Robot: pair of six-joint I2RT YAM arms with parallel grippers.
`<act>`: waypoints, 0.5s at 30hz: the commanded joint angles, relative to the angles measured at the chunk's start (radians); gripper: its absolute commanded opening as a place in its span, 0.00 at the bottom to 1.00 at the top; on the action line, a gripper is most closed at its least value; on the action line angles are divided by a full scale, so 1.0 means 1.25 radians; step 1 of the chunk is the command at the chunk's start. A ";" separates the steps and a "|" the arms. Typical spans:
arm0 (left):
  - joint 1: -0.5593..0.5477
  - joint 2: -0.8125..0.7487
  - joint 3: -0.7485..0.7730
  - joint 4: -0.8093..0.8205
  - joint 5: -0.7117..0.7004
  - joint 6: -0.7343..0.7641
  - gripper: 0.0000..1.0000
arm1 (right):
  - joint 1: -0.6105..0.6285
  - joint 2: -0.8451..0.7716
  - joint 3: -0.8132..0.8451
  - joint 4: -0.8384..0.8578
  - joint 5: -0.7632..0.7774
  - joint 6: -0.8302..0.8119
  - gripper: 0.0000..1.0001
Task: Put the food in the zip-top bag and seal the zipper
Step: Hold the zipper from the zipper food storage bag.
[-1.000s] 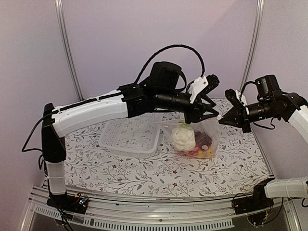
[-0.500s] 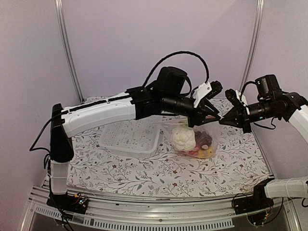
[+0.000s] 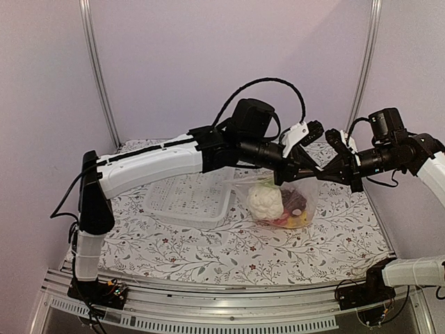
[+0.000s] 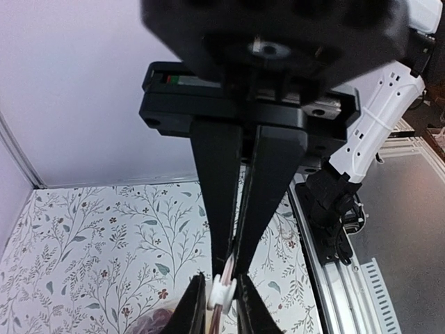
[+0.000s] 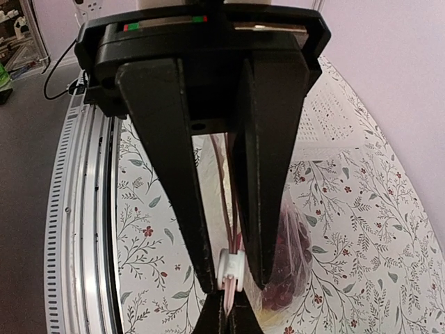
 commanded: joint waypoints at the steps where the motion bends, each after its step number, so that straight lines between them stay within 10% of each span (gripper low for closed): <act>1: 0.015 0.014 0.021 -0.033 0.008 0.005 0.13 | 0.004 -0.005 0.020 0.008 -0.019 0.003 0.00; 15: 0.048 -0.109 -0.171 -0.018 -0.037 -0.002 0.05 | -0.076 0.012 0.050 0.016 -0.008 -0.017 0.00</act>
